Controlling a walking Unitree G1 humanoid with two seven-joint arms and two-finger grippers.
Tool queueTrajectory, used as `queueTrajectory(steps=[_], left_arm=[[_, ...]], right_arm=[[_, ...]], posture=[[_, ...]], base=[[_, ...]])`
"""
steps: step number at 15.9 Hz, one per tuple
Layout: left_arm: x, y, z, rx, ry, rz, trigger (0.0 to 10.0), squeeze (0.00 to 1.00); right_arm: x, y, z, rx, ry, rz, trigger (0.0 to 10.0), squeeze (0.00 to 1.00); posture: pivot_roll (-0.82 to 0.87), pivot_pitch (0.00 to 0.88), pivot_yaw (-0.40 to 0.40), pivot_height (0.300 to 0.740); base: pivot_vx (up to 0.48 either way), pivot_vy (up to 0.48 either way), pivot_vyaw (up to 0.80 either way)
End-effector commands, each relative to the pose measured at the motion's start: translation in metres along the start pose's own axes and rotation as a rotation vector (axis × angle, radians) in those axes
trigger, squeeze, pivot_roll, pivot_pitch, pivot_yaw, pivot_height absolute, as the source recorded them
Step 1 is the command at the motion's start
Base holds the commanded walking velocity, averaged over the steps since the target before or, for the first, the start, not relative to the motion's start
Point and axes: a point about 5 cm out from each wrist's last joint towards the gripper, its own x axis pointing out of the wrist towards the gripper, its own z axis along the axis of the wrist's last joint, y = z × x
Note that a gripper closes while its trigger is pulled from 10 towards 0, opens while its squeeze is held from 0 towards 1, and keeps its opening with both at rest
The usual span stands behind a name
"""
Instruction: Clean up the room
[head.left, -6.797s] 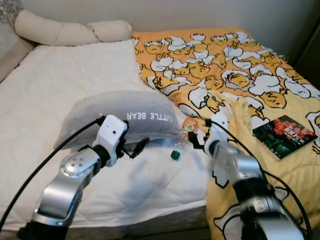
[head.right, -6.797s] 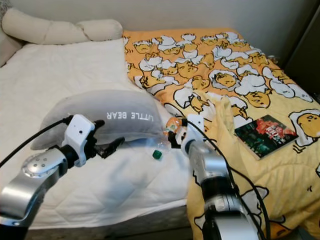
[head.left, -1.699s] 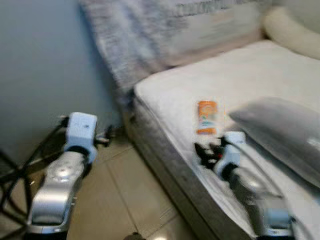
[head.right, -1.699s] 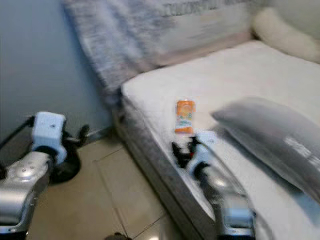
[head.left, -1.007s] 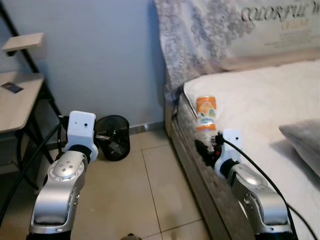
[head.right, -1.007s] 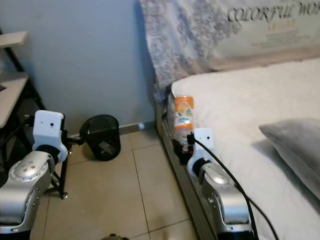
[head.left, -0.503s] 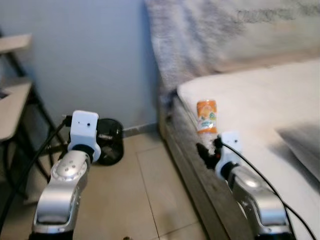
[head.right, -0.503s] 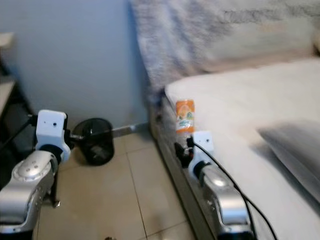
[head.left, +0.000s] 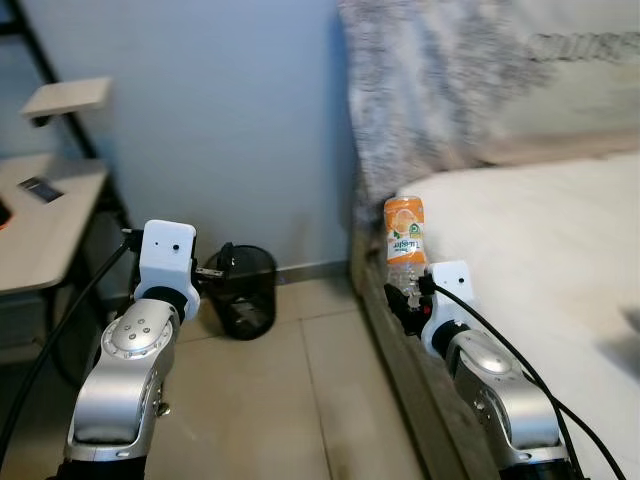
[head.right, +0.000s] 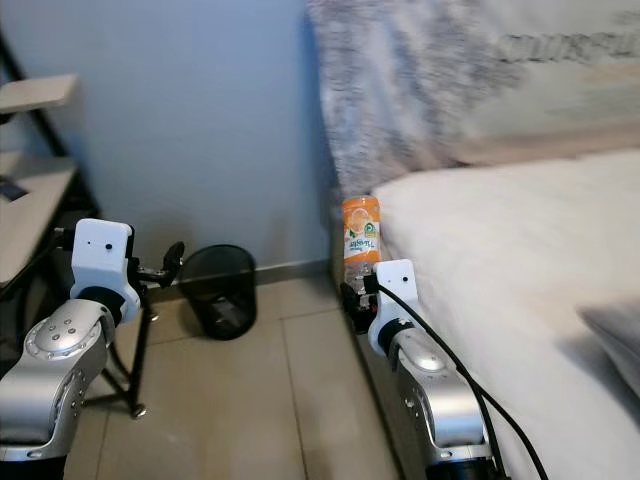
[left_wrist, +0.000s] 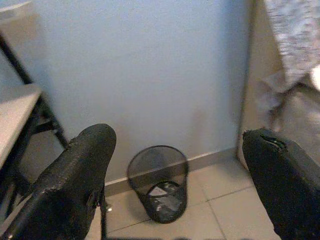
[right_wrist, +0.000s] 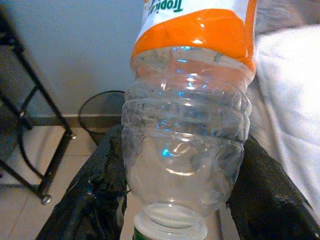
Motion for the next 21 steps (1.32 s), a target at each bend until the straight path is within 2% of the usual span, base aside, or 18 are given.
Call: queueTrajectory(steps=[1,5,9,13,17,21], left_arm=[[0.0023,0.002,0.001,0.019,0.001,-0.001,10.0,0.0],[0.0033,0.0031,-0.0007,0.022,0.007,-0.019,10.0,0.0],[0.0044,0.0025,-0.0019,0.028,0.012,-0.031,10.0,0.0],[0.0062,0.0027,-0.0009,0.03,0.008,-0.034,10.0,0.0],[0.0076,0.0,0.0003,0.035,0.003,-0.045,10.0,0.0],[0.0072,-0.0016,-0.0001,0.038,0.005,-0.051,10.0,0.0]], right_arm=[[0.0038,0.0042,0.0073,-0.018,-0.02,0.031,10.0,0.0],[0.0061,0.0047,0.0085,-0.032,-0.023,0.046,10.0,0.0],[0.0074,0.0016,0.0076,-0.005,-0.011,0.029,10.0,0.0],[0.0086,0.0025,0.007,-0.047,-0.002,0.046,10.0,0.0],[0.0096,0.0034,0.0083,-0.075,0.005,0.051,10.0,0.0],[0.0091,0.0036,0.0059,-0.054,0.008,0.054,10.0,0.0]], posture=[[-0.09,0.0,0.021,0.74],[-0.09,0.0,0.02,0.74],[-0.08,0.0,0.015,0.74],[-0.09,0.0,0.024,0.74],[-0.09,0.0,0.019,0.74],[-0.08,0.0,0.017,0.74]], base=[[0.349,0.0,0.0],[0.345,0.0,0.27],[0.343,0.0,0.0],[0.345,0.0,0.0],[0.341,0.0,0.74],[0.34,0.0,0.0]])
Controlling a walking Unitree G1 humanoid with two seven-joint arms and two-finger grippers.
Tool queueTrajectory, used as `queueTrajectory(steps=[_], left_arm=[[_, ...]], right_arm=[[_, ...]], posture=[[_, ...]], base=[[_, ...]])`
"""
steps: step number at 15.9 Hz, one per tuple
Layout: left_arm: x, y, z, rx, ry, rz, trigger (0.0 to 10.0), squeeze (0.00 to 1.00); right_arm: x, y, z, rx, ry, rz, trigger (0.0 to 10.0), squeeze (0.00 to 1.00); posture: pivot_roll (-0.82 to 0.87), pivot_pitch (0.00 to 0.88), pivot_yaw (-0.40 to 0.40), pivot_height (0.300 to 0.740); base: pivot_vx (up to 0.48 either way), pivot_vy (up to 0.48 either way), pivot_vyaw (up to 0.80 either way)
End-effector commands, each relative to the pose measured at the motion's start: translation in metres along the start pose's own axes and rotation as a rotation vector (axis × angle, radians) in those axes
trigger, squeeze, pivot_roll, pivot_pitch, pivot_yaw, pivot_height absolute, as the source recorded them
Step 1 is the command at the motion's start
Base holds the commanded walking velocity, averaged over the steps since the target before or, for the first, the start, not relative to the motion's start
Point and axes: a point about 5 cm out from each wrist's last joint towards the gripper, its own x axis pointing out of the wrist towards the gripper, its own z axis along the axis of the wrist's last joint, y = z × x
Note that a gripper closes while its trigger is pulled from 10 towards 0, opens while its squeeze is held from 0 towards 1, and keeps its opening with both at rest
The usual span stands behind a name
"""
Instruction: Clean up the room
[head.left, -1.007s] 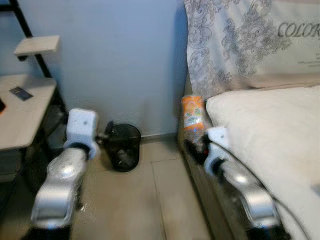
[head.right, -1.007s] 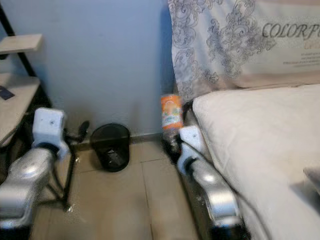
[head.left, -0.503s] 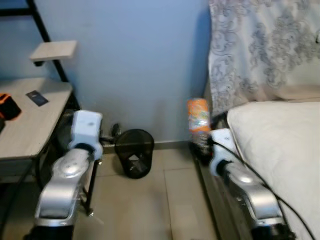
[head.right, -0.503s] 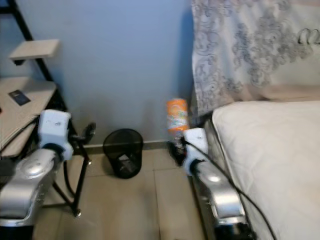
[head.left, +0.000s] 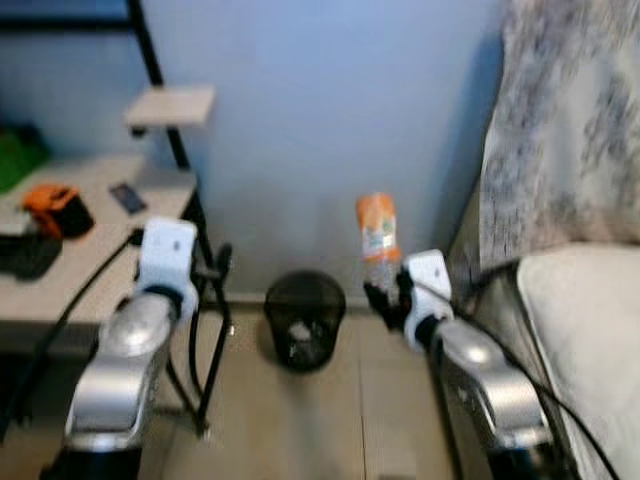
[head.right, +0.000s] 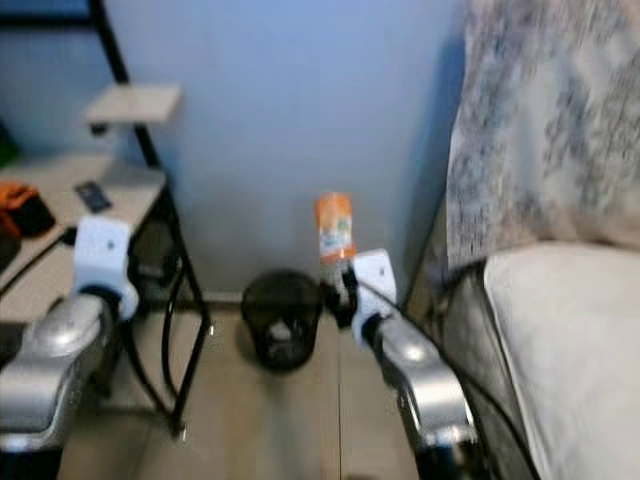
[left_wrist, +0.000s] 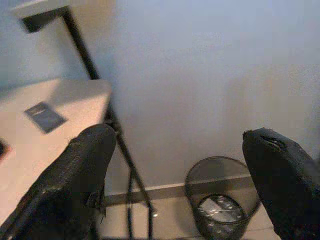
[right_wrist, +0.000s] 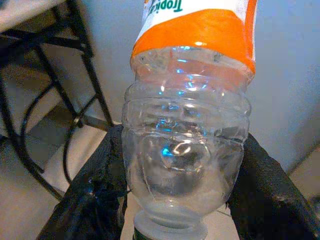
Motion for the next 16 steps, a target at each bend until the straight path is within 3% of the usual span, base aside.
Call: queueTrajectory(steps=[1,16], left_arm=[[-0.0005,0.0017,0.0026,0.016,-0.009,-0.002,10.0,0.0],[0.0,-0.0035,0.0007,0.036,-0.004,-0.056,10.0,0.0]], right_arm=[[-0.0008,-0.0031,0.0047,-0.005,-0.018,-0.014,10.0,0.0],[0.0007,-0.0058,-0.0018,0.011,0.03,-0.031,10.0,0.0]], posture=[[-0.08,0.0,0.017,0.74],[-0.08,0.0,0.014,0.74]], base=[[0.341,0.0,0.0],[0.34,0.0,0.0]])
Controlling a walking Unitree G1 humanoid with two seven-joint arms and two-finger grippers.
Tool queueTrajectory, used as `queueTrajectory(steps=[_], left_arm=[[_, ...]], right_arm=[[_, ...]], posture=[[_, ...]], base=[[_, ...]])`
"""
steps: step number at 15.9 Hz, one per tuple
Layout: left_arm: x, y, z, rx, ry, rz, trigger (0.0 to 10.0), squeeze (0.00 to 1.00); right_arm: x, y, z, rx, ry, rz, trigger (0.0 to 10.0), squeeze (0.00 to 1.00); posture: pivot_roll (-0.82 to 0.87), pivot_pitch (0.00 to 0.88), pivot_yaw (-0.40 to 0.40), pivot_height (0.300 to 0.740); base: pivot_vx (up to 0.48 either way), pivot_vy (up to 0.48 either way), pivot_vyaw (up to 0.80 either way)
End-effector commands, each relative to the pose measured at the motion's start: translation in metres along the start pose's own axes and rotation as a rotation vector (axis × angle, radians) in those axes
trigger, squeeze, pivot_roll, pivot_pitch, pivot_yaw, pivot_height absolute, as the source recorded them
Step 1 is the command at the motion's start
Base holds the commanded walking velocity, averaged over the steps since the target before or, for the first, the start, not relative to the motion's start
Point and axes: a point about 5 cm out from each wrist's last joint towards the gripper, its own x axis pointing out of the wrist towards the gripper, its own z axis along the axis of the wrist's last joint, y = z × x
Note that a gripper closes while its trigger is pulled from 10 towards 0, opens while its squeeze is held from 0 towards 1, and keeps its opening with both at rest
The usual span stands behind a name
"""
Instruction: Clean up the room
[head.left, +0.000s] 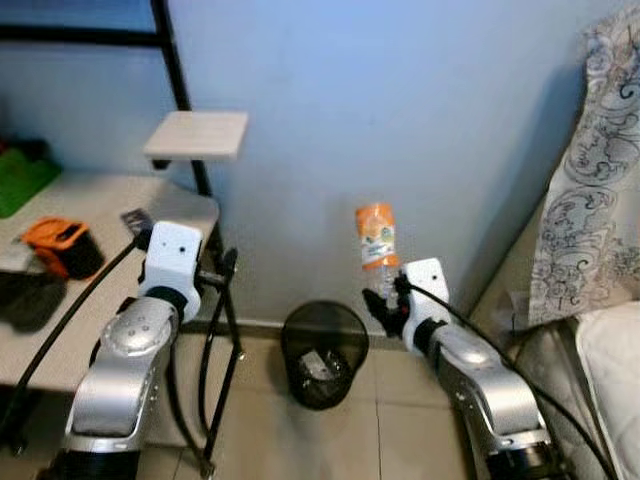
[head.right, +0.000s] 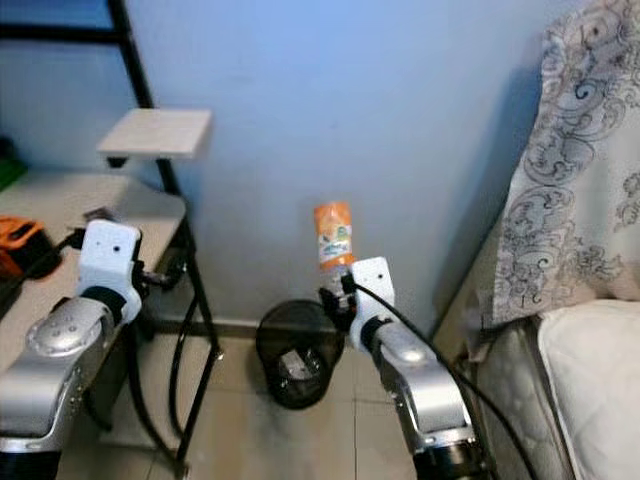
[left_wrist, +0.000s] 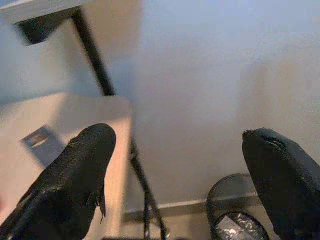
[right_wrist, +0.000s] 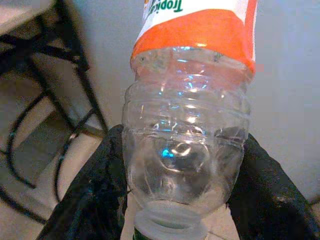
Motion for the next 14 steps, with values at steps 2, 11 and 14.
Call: queueTrajectory(steps=[2,11,14], left_arm=[[0.0014,-0.0061,0.003,0.007,-0.009,-0.028,10.0,0.0],[0.0005,-0.0097,-0.0004,0.012,0.001,-0.049,10.0,0.0],[-0.0003,-0.0119,-0.002,0.013,0.009,-0.066,10.0,0.0]], right_arm=[[-0.002,-0.0078,-0.0013,-0.003,0.019,-0.024,10.0,0.0],[-0.0031,-0.0094,-0.0037,-0.027,0.044,-0.027,10.0,0.0],[-0.0036,-0.0099,-0.0053,-0.041,0.054,-0.03,10.0,0.0]], posture=[[-0.08,0.0,0.014,0.74],[-0.08,0.0,0.015,0.74],[-0.08,0.0,0.014,0.74]], base=[[0.341,0.0,-0.35],[0.34,0.0,-0.16],[0.337,0.0,0.0]])
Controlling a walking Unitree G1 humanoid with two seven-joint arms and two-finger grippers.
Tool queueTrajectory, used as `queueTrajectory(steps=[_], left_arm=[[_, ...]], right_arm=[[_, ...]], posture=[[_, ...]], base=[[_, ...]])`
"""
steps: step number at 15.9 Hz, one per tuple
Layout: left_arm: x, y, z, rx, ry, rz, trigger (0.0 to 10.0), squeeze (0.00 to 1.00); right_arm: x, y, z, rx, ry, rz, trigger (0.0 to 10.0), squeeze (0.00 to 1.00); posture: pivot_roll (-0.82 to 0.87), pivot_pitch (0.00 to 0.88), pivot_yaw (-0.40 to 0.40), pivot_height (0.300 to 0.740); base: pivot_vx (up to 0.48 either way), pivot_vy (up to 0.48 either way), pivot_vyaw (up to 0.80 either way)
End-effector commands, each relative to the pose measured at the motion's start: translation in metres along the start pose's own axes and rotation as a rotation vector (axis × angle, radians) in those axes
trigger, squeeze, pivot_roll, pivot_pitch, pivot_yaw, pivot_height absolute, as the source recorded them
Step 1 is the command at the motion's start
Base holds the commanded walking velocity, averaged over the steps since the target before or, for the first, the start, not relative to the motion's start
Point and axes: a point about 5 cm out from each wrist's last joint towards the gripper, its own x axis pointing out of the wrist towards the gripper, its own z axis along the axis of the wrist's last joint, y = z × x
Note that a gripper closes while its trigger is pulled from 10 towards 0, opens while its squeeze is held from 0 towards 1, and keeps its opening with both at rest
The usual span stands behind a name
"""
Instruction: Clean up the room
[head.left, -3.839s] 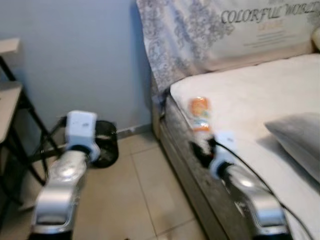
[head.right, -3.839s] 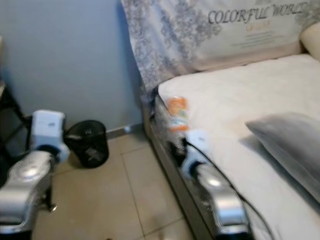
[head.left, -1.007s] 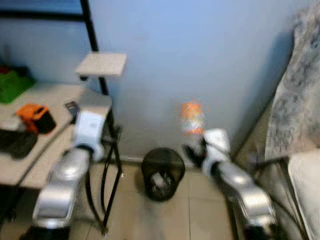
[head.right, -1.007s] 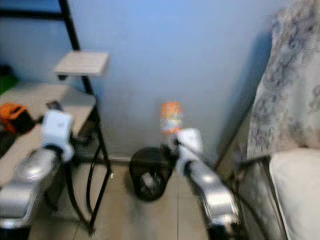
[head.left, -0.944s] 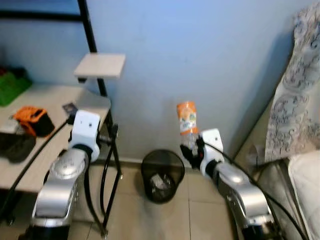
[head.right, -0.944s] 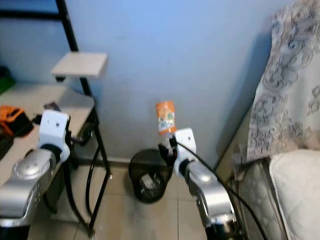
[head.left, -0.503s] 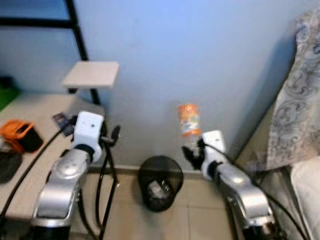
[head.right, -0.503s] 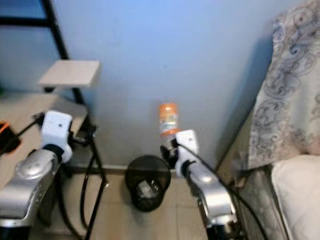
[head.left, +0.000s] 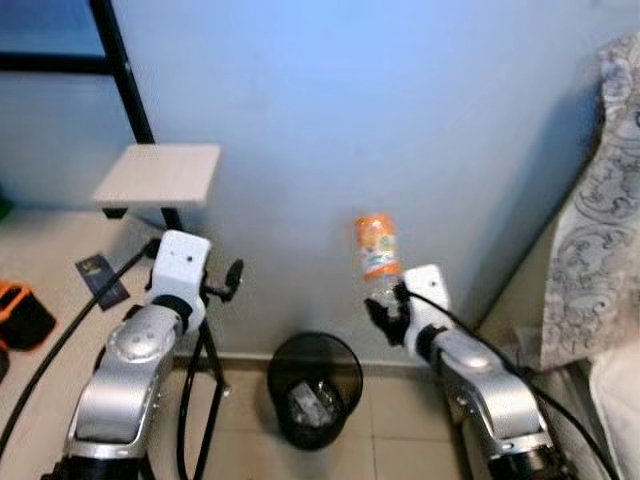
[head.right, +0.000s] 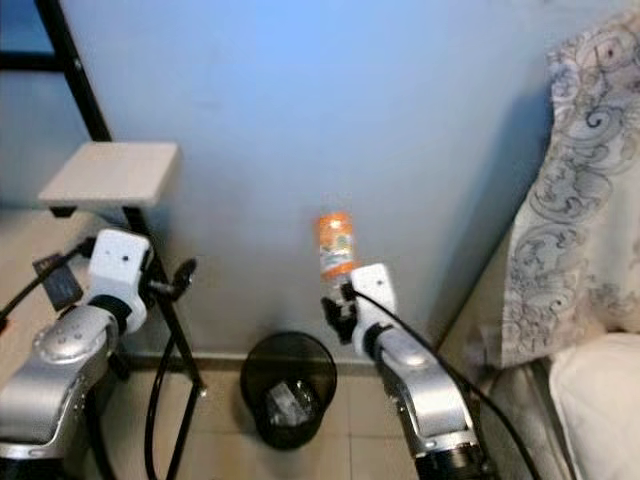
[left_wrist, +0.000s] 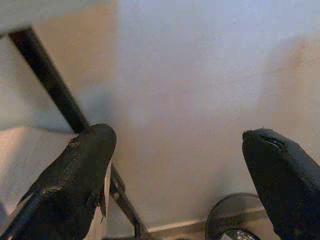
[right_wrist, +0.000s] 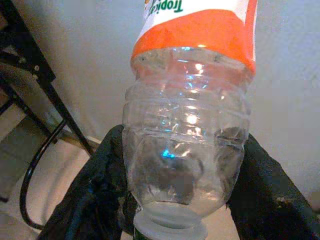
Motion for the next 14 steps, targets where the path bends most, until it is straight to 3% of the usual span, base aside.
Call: queueTrajectory(steps=[1,4,6,7,9,11,14], left_arm=[[0.001,-0.007,0.007,0.008,-0.025,-0.03,10.0,0.0],[0.001,-0.007,0.007,0.018,-0.023,-0.049,10.0,0.0],[-0.006,-0.017,0.005,0.071,-0.022,-0.192,10.0,0.0],[-0.006,-0.017,0.005,0.083,-0.015,-0.2,10.0,0.0],[-0.01,-0.017,-0.001,0.116,0.037,-0.294,10.0,0.0],[-0.014,-0.017,-0.006,0.173,0.087,-0.374,10.0,0.0],[-0.026,-0.022,-0.012,0.241,0.171,-0.558,10.0,0.0]], right_arm=[[-0.003,-0.012,0.002,-0.014,0.003,-0.037,10.0,0.0],[-0.004,-0.009,0.002,-0.015,0.013,-0.015,10.0,0.0],[-0.003,-0.006,-0.008,-0.054,0.082,0.043,10.0,0.0],[-0.002,-0.005,-0.01,-0.067,0.101,0.056,10.0,0.0],[0.011,-0.001,-0.03,-0.197,0.269,0.168,10.0,0.0],[0.023,0.005,-0.041,-0.259,0.371,0.236,10.0,0.0],[0.045,0.012,-0.055,-0.356,0.462,0.225,10.0,0.0]], posture=[[-0.08,0.0,0.014,0.74],[-0.08,0.0,0.011,0.74],[-0.08,0.0,0.009,0.74],[-0.08,0.0,0.008,0.74],[-0.08,0.0,0.003,0.74],[-0.09,0.0,-0.001,0.74],[-0.08,0.0,-0.022,0.74]], base=[[0.337,0.0,0.0],[0.331,0.0,0.0],[0.0,0.0,0.0],[0.0,0.0,0.0],[0.0,0.0,0.0],[0.0,0.0,0.0],[0.0,0.0,0.0]])
